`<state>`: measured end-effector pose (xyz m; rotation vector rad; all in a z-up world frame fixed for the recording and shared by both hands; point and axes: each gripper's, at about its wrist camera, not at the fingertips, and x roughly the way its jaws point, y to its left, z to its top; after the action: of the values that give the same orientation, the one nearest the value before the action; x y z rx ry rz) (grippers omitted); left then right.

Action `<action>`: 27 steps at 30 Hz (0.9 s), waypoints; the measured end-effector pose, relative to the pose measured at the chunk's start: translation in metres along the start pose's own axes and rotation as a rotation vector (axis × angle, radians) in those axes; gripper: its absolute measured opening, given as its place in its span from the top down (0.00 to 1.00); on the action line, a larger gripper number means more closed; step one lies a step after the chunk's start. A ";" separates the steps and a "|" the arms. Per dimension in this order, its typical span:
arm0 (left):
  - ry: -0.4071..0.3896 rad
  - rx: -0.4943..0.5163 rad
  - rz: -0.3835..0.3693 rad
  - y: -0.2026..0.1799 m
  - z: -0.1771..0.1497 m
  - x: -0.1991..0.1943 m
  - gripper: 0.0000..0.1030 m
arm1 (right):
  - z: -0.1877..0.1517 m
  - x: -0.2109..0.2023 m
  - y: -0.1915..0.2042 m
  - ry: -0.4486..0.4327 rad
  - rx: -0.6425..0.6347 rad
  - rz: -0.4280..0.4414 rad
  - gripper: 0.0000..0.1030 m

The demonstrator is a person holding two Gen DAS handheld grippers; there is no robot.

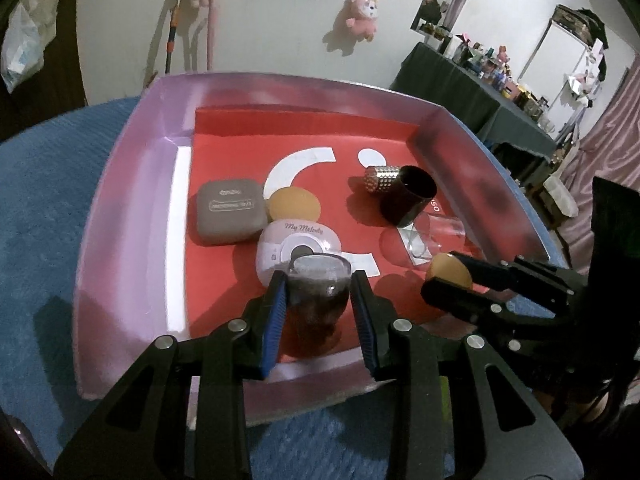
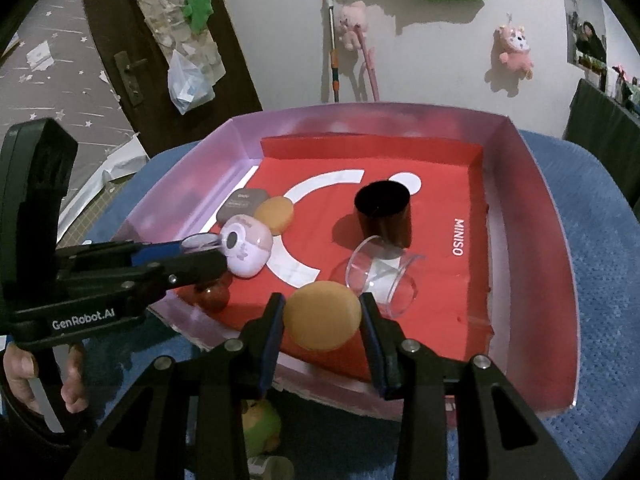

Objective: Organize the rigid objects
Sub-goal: 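Carry the dark jar and orange sponge with both grippers over the box, then lower the jar beside the My Melody device and sponge beside the cup, open both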

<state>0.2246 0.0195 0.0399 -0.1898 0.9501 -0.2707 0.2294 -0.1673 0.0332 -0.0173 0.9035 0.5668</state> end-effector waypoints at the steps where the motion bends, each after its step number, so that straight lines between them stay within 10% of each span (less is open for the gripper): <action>1: 0.011 -0.010 -0.022 0.001 0.001 0.005 0.71 | 0.000 0.001 -0.001 0.004 0.003 0.002 0.61; 27: 0.016 -0.032 0.031 0.012 0.009 0.030 0.71 | 0.009 0.024 -0.018 -0.012 0.018 -0.103 0.61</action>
<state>0.2502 0.0216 0.0189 -0.2027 0.9730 -0.2292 0.2566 -0.1698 0.0172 -0.0440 0.8911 0.4621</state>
